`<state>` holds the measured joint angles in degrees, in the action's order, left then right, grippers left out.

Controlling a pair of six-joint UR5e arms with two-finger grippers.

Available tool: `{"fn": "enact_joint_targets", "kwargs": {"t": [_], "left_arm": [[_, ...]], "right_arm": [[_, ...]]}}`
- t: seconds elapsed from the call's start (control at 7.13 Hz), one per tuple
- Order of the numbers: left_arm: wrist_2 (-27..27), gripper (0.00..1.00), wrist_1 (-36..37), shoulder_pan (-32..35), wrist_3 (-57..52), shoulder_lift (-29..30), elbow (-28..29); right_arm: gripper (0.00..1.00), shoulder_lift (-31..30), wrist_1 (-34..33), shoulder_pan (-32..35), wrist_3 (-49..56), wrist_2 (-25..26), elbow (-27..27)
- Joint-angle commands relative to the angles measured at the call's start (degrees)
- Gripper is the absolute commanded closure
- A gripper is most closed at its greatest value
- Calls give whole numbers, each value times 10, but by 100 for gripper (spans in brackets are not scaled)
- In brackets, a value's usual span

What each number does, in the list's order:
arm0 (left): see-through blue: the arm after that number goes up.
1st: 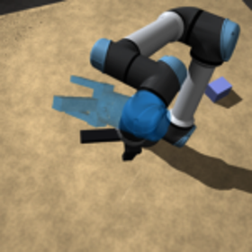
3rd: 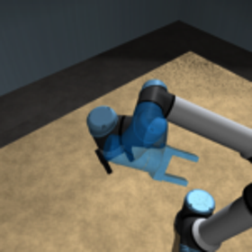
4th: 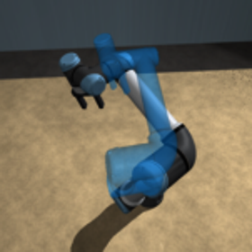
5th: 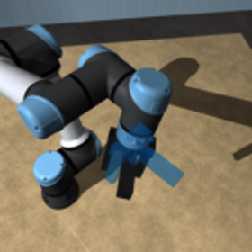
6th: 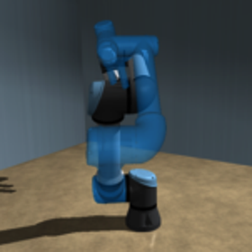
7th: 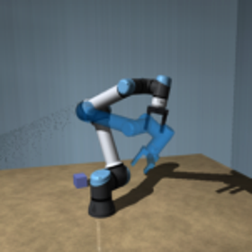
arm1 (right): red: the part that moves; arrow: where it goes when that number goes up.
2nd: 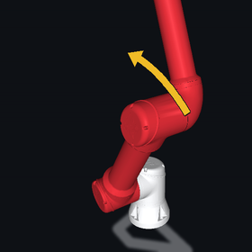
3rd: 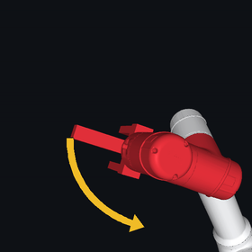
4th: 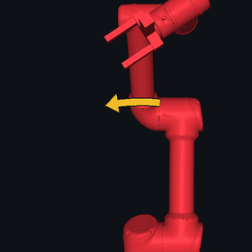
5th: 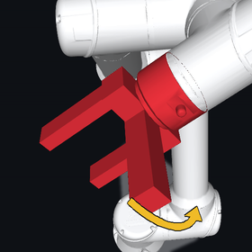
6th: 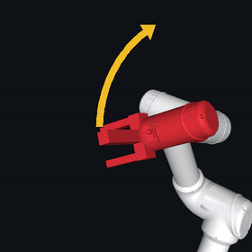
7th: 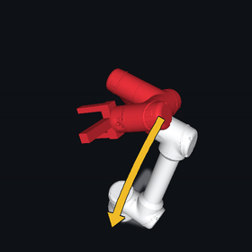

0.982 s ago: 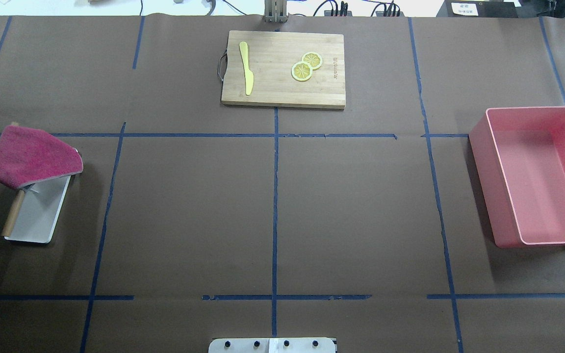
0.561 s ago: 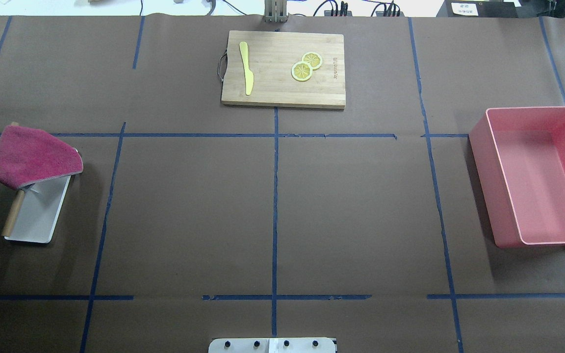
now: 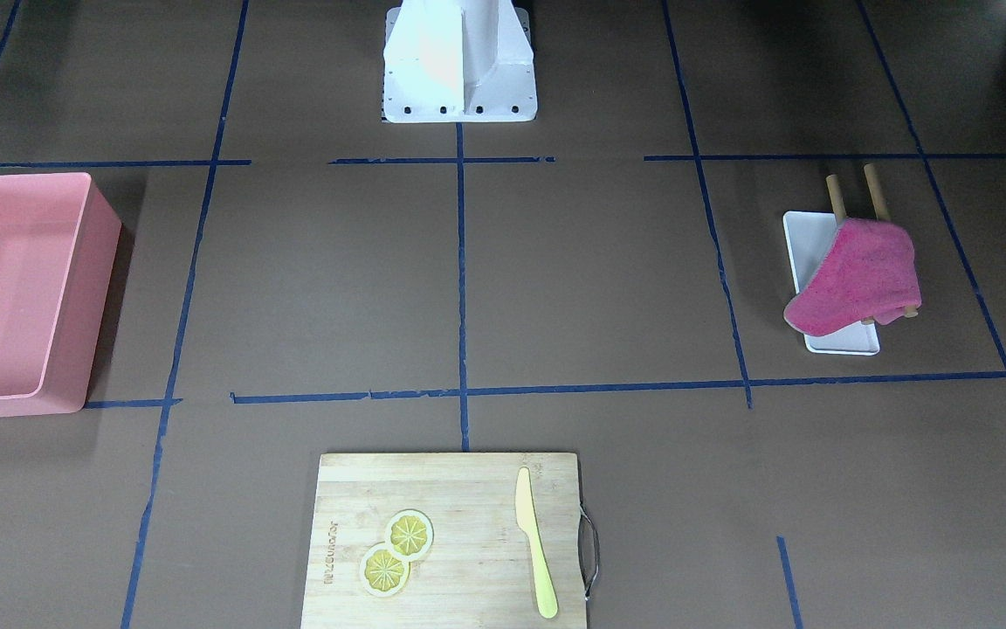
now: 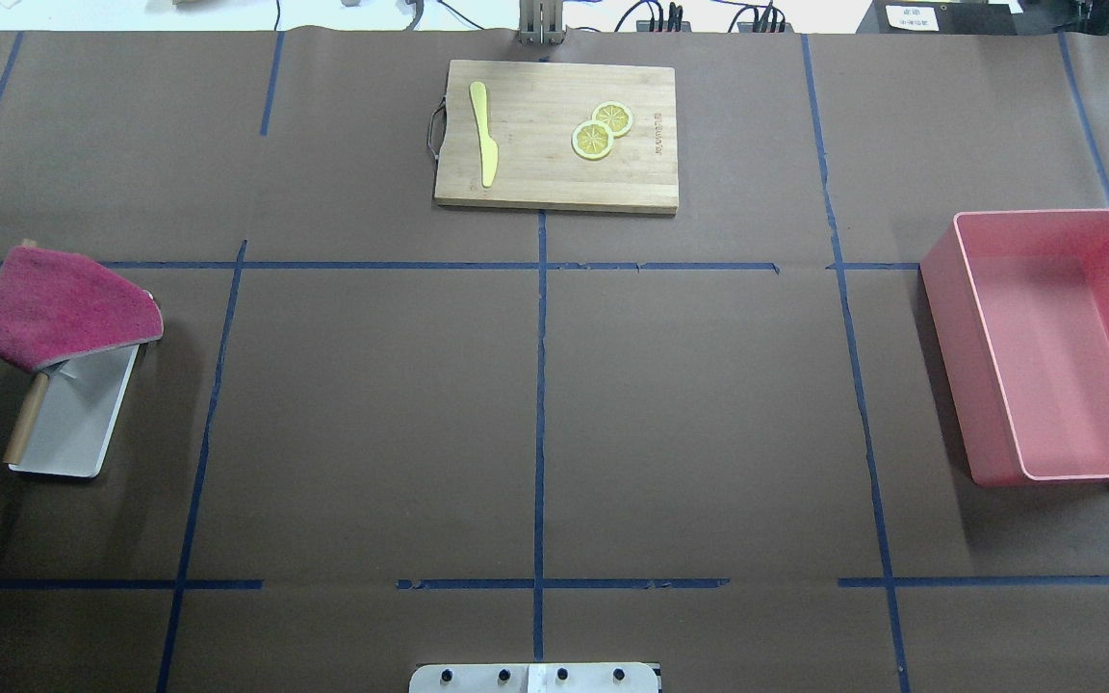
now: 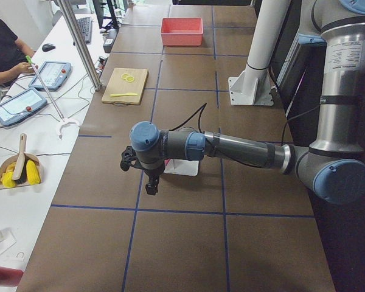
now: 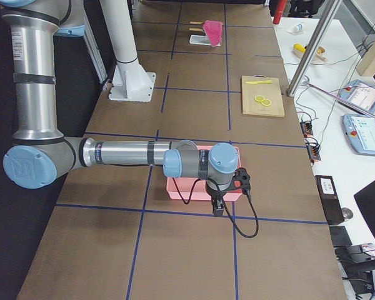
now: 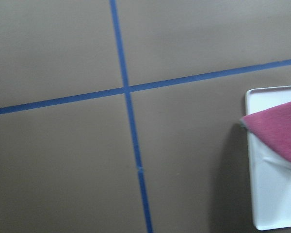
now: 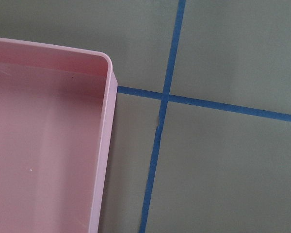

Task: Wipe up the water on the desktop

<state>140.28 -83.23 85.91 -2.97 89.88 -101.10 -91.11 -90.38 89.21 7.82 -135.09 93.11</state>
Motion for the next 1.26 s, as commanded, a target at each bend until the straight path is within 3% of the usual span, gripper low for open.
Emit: {"fn": "enact_joint_targets", "kwargs": {"t": [0.0,0.14,0.56,1.12], "left_arm": [[-32,0,-16,-81,108,5,-48],[-57,0,-16,-132,177,9,-69],[-55,3,-17,-199,259,41,-60],[-56,20,-17,-209,263,47,-39]], "right_arm": [[0,-4,3,0,0,0,1],[0,-5,3,0,0,-1,1],[0,-5,3,0,0,0,-2],[0,-5,3,-1,0,0,-2]]}}
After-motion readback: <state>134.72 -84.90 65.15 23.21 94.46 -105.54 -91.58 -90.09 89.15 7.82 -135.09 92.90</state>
